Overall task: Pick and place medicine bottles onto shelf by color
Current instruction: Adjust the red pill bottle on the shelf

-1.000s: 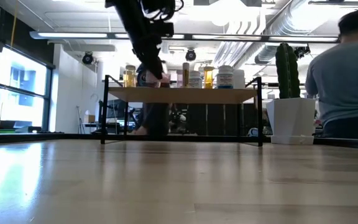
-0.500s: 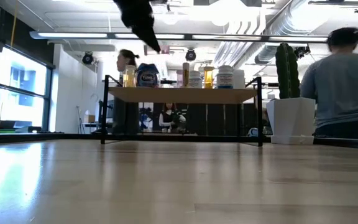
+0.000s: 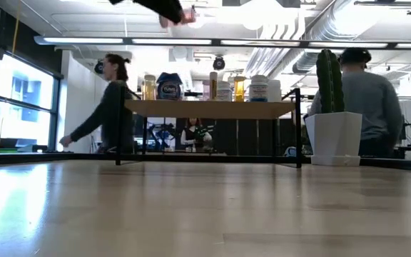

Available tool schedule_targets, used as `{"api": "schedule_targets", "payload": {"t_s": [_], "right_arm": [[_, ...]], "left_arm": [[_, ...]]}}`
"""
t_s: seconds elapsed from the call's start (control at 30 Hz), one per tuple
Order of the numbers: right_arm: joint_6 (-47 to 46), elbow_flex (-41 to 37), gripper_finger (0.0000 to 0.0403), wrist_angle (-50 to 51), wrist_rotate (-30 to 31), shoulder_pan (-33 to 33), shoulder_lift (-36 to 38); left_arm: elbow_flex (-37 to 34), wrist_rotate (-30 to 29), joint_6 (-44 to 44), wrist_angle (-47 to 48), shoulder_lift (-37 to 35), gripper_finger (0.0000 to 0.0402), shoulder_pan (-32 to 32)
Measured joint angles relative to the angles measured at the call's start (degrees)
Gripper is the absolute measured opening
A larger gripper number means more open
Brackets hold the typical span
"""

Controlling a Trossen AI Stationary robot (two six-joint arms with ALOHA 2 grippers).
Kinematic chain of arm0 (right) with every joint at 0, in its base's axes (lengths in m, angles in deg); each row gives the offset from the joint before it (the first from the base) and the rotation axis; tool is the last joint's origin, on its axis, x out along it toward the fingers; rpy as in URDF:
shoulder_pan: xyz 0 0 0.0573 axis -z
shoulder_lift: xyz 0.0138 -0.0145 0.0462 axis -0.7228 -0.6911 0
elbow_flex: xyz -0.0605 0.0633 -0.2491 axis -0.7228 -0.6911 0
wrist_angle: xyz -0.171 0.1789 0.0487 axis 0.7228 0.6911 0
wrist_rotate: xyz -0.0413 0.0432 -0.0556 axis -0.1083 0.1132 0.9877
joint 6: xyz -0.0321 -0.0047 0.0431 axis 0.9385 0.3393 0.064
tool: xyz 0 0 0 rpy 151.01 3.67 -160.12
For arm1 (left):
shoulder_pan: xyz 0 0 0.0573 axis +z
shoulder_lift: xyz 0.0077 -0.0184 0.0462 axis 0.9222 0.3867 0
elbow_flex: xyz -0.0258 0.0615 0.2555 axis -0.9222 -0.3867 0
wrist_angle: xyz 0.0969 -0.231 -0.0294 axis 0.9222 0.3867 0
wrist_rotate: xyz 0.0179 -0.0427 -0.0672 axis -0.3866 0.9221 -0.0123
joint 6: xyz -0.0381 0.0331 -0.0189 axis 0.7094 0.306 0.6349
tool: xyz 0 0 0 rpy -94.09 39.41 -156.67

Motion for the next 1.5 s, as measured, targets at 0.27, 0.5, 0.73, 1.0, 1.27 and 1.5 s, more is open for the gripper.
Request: {"api": "schedule_targets", "payload": {"t_s": [0.27, 0.5, 0.73, 1.0, 1.27, 1.5], "right_arm": [[-9.1, 0.0, 0.0223, 1.6, -6.2, 0.0, -4.7], [-15.8, 0.0, 0.0223, 3.0, -12.6, 0.0, -8.3], [-20.1, 0.0, 0.0223, 2.8, -19.9, -0.3, -11.9], [-23.9, 0.0, 0.0223, -0.1, -25.8, -0.9, -15.4], [-26.9, 0.0, 0.0223, -3.3, -27.3, -1.6, -16.1], [-28.0, 0.0, 0.0223, -4.9, -27.1, -1.8, -16.1]], "left_arm": [[0.0, -6.6, -4.0, -0.3, 0.0, 0.0085, -10.4], [0.0, -10.4, -9.8, -3.7, 0.0, 0.0085, -17.1], [0.0, -14.1, -19.8, -8.2, 0.0, 0.0085, -21.0], [0.0, -14.2, -32.5, -14.7, 0.1, 0.0085, -22.9], [0.0, -14.2, -43.1, -20.1, 0.1, 0.0085, -23.0], [0.0, -14.1, -50.0, -25.7, 0.1, 0.0085, -22.8]]}}
